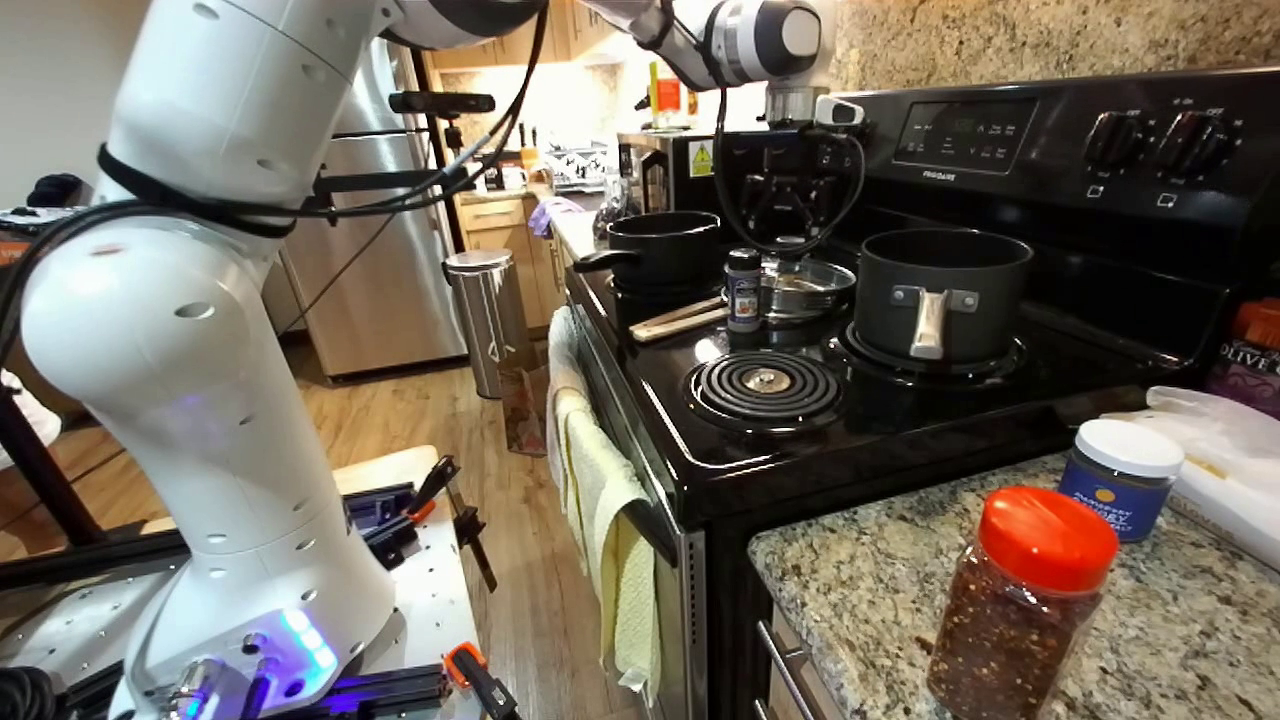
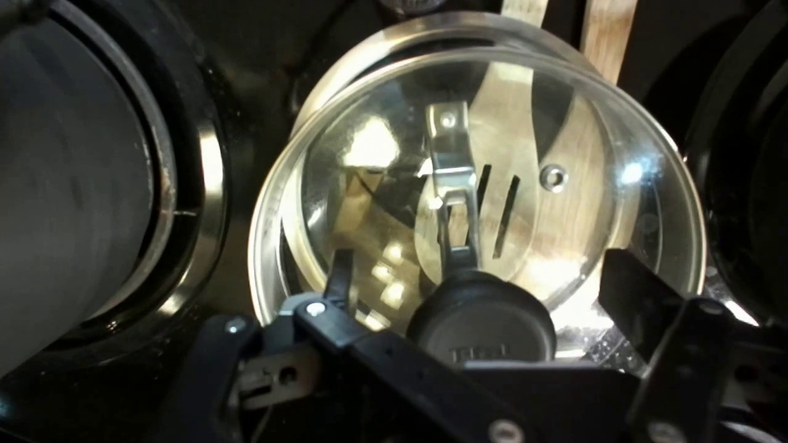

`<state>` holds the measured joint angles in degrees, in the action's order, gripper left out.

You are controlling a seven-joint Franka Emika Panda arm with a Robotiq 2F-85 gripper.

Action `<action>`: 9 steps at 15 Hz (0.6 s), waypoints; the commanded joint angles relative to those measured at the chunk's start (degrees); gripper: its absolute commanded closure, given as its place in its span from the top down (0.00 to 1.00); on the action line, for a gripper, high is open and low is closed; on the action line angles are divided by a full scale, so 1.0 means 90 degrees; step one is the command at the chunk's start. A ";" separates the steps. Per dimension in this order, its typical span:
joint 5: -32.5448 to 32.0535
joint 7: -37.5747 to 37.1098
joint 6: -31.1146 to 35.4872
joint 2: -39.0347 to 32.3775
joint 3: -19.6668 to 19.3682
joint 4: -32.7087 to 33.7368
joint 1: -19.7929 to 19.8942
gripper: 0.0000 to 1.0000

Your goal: Put the top lid on the stove onto the black pot

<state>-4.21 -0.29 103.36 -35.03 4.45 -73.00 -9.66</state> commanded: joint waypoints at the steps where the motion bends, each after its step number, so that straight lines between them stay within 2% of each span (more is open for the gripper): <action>1: 0.0170 0.0201 0.0408 0.0318 0.0112 -0.0752 0.0090 1.00; 9: 0.0208 0.0220 0.0704 0.0453 0.0186 -0.1146 0.0097 1.00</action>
<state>-4.04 0.00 107.96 -33.42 5.40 -79.27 -9.70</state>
